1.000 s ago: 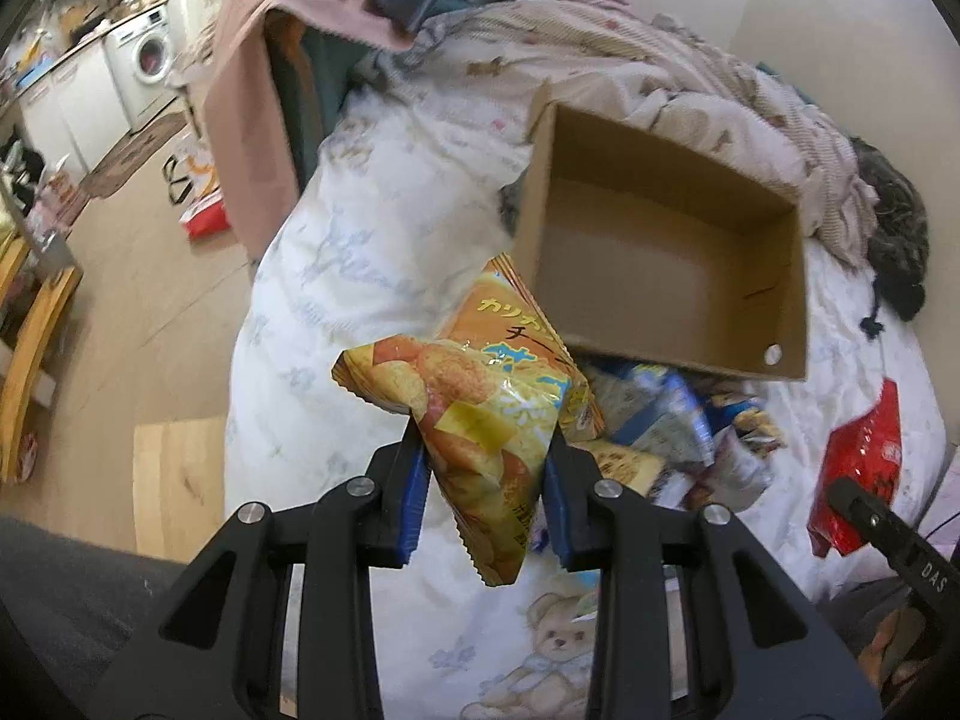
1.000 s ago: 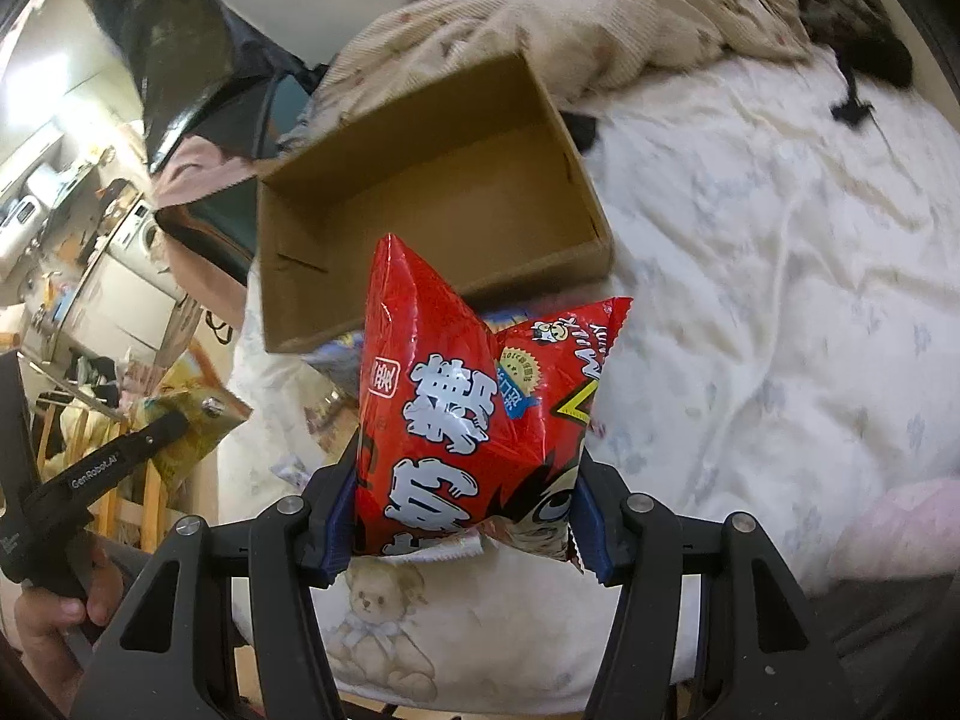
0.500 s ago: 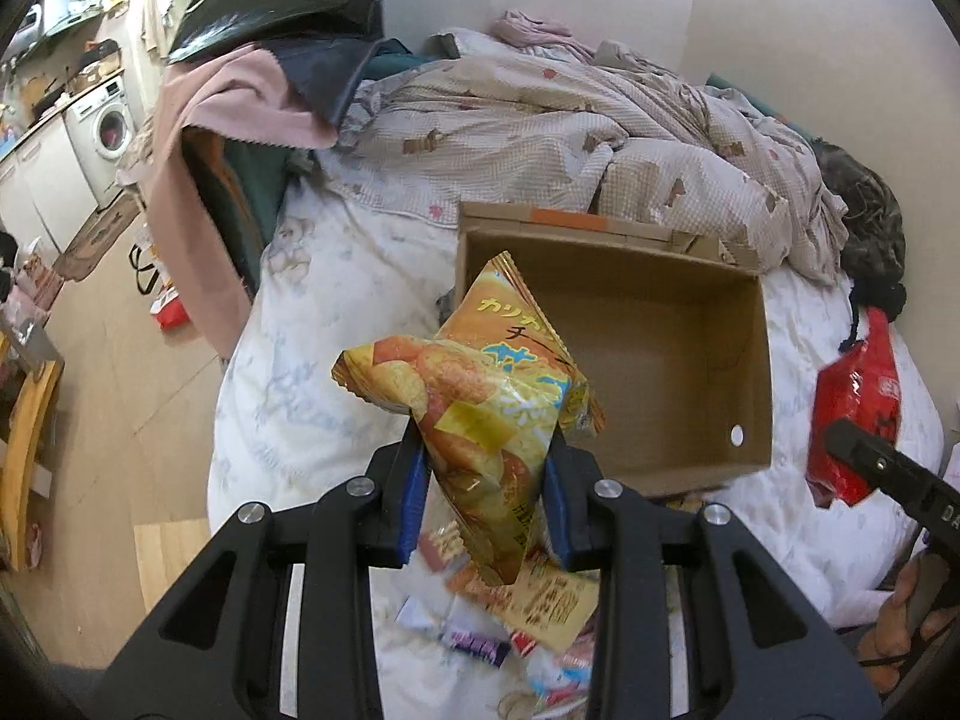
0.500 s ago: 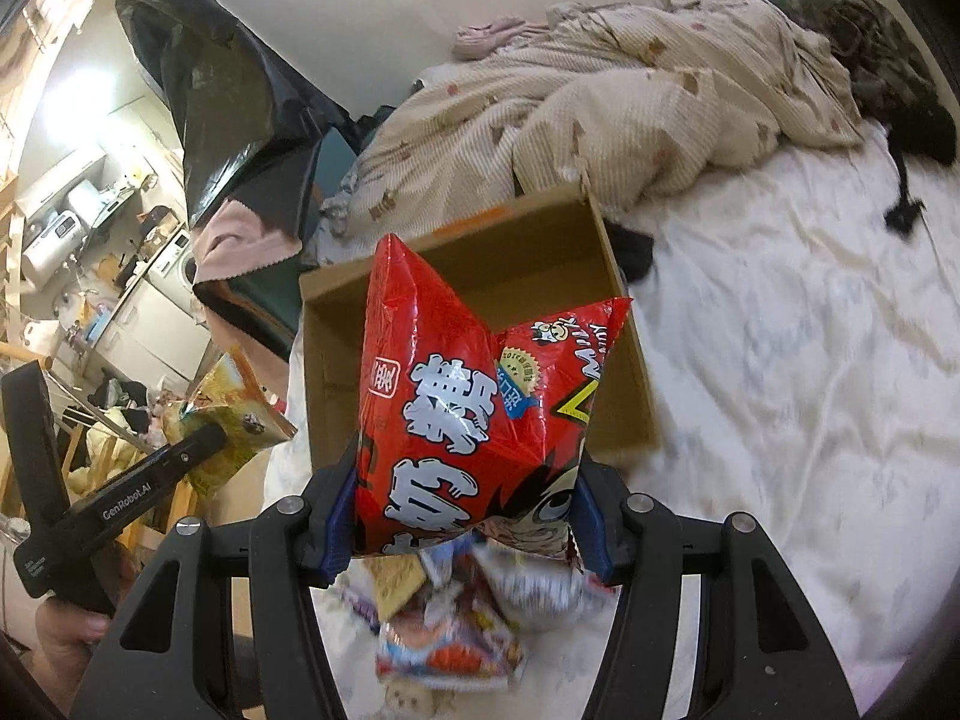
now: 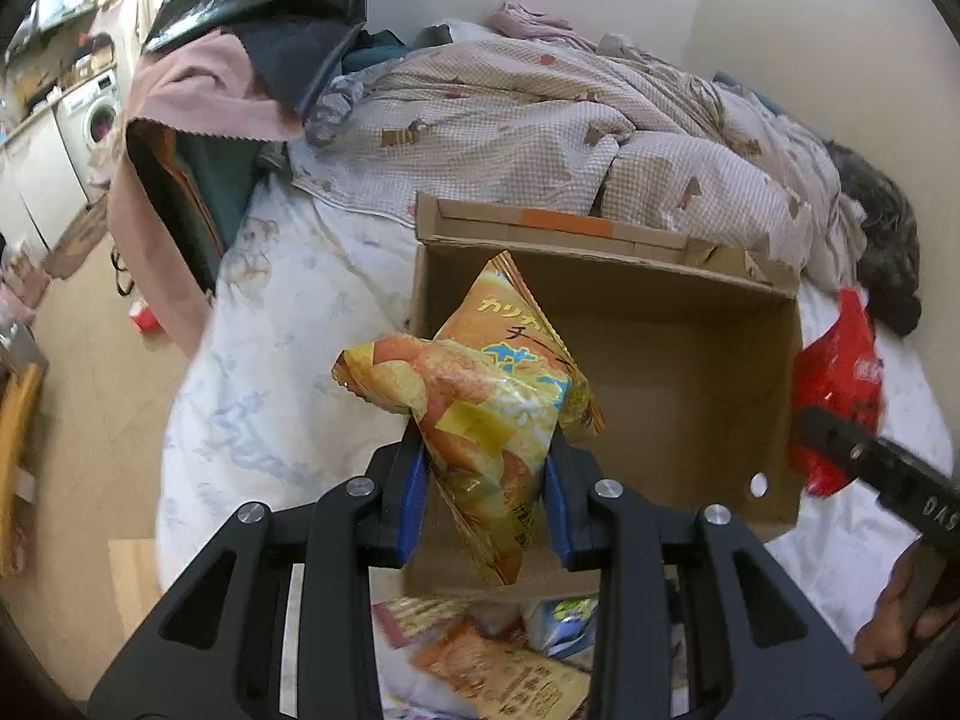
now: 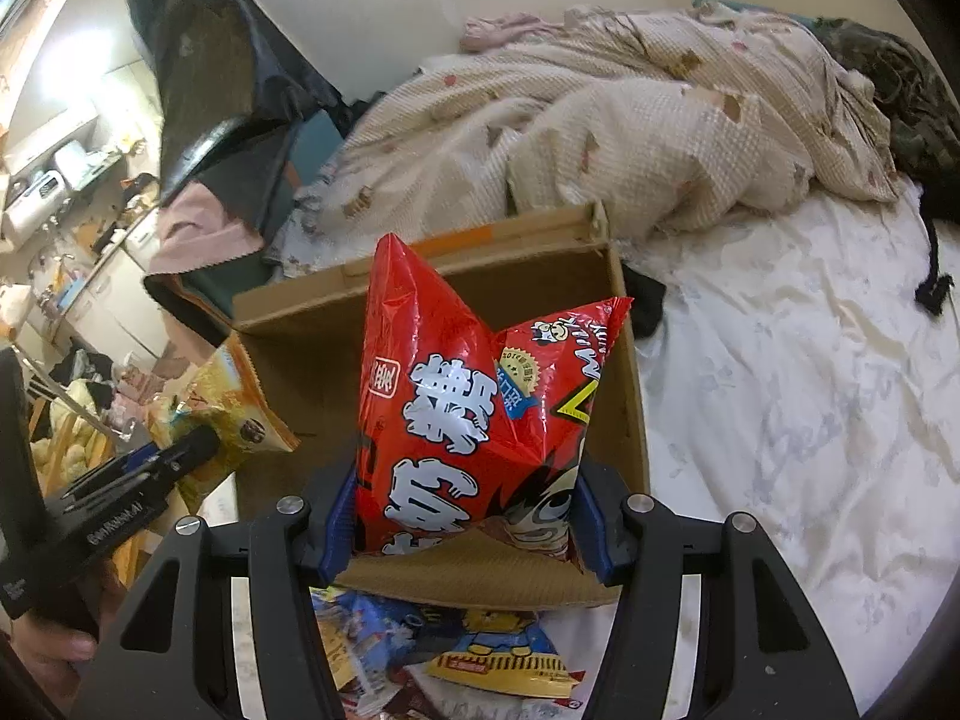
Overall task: Organize snacks
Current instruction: 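Carry both bags over the box and open both grippers to drop them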
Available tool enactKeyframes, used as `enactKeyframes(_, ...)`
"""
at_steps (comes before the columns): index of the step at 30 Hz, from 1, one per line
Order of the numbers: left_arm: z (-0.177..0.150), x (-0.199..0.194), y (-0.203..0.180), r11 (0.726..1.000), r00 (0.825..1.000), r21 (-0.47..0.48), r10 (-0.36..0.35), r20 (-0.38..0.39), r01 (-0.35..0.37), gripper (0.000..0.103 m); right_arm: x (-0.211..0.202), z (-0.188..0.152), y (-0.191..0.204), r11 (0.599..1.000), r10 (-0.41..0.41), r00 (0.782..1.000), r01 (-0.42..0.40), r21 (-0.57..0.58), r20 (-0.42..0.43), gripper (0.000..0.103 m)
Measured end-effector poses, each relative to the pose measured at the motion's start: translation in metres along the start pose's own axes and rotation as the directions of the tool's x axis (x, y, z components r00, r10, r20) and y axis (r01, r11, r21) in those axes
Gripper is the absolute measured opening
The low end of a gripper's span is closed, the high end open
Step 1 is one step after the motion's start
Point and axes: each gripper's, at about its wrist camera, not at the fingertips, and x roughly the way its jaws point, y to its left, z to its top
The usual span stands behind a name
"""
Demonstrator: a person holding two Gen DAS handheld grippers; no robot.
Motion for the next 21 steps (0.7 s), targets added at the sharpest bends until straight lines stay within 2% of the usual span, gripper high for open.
enactKeyframes(2,0.000,0.005,-0.003,1.000,1.000,0.021,0.017,-0.005,-0.017,0.029,0.003,0.000,-0.001,1.000,0.002,1.000,-0.002,-0.003,-0.004,0.061)
enactKeyframes(6,0.003,0.013,-0.001,1.000,0.998,-0.018,-0.025,-0.050,0.024,0.030,0.012,0.001,-0.005,1.000,0.004,1.000,-0.004,0.005,-0.017,0.061)
enactKeyframes(11,-0.001,0.015,-0.001,1.000,0.999,0.008,0.027,-0.034,-0.027,0.030,0.020,0.000,-0.001,1.000,0.008,0.999,-0.008,-0.009,-0.037,0.063)
enactKeyframes(15,0.000,0.020,0.003,0.999,0.997,-0.031,-0.010,-0.079,0.008,0.030,0.024,-0.003,0.004,0.999,0.034,0.999,-0.035,-0.027,-0.041,0.063)
enactKeyframes(21,-0.004,0.023,-0.009,0.999,0.996,0.020,-0.026,-0.084,0.028,0.030,0.033,-0.005,0.011,0.998,0.033,0.997,-0.037,-0.050,-0.066,0.065)
